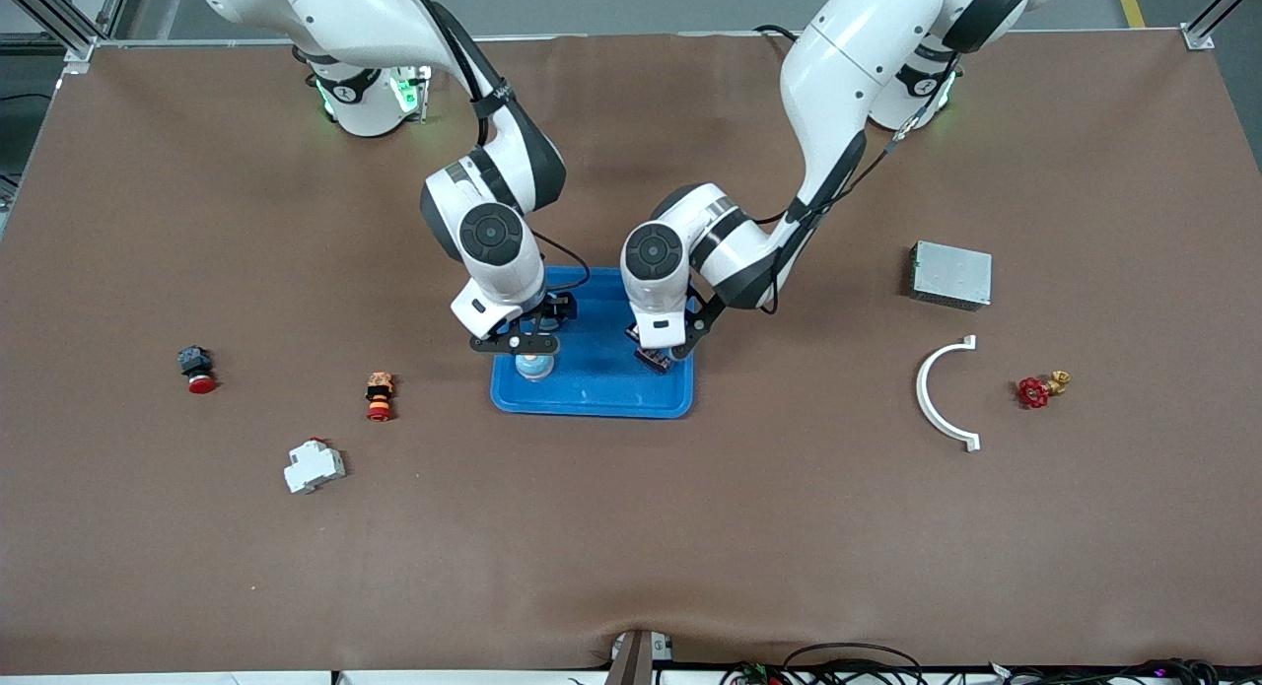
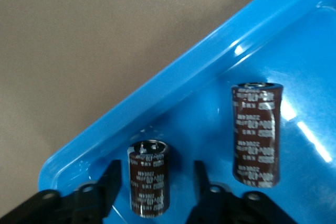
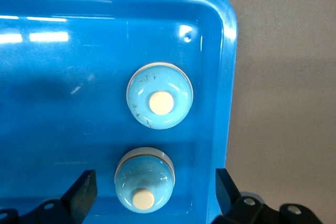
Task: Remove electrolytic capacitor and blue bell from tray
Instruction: 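Grasp a capacitor with the left gripper while the right gripper grasps a bell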
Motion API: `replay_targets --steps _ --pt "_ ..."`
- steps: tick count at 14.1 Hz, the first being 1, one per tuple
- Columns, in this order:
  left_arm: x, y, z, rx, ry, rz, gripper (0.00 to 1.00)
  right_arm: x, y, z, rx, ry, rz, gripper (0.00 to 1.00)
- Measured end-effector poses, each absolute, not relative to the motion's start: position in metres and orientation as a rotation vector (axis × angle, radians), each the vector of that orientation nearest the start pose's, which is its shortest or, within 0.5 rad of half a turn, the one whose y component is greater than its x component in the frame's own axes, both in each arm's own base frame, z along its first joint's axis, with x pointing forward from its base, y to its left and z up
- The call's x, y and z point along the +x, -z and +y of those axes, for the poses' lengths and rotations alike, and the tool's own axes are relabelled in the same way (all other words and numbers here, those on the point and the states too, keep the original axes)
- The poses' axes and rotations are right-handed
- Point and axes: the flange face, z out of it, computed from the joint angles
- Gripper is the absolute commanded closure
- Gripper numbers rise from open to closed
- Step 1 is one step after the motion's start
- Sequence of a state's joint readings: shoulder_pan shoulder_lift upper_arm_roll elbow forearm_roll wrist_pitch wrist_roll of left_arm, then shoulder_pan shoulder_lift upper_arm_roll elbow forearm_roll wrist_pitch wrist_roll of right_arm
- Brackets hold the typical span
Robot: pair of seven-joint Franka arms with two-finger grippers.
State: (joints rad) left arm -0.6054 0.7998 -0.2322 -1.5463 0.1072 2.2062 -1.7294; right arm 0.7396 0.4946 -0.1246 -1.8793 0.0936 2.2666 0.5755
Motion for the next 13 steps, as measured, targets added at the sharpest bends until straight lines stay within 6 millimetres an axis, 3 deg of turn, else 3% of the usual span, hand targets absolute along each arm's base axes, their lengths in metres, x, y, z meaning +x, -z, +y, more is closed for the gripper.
replay_targets --steps 1,4,7,10,13 --pt "0.482 -0.178 -0.497 -2.762 -0.177 -1.303 1.0 0.505 -0.235 0.367 -3.192 -0.15 0.015 0.0" --pt "0.487 -0.183 -0.497 -2.772 -0.158 -1.306 1.0 0.499 -0.225 0.37 -3.204 -0.173 0.0 0.0" --pt "0.503 -0.203 -0.486 -2.768 -0.098 -1.298 1.0 0.494 -0.221 0.372 -3.209 -0.184 -0.011 0.0" --pt "0.527 -0.241 -0.452 -2.721 -0.093 -1.266 1.0 0.491 -0.219 0.373 -3.211 -0.192 -0.017 0.0" --pt "0.553 -0.298 -0.404 -2.707 -0.105 -1.191 1.0 0.486 -0.213 0.379 -3.187 -0.219 0.017 0.0"
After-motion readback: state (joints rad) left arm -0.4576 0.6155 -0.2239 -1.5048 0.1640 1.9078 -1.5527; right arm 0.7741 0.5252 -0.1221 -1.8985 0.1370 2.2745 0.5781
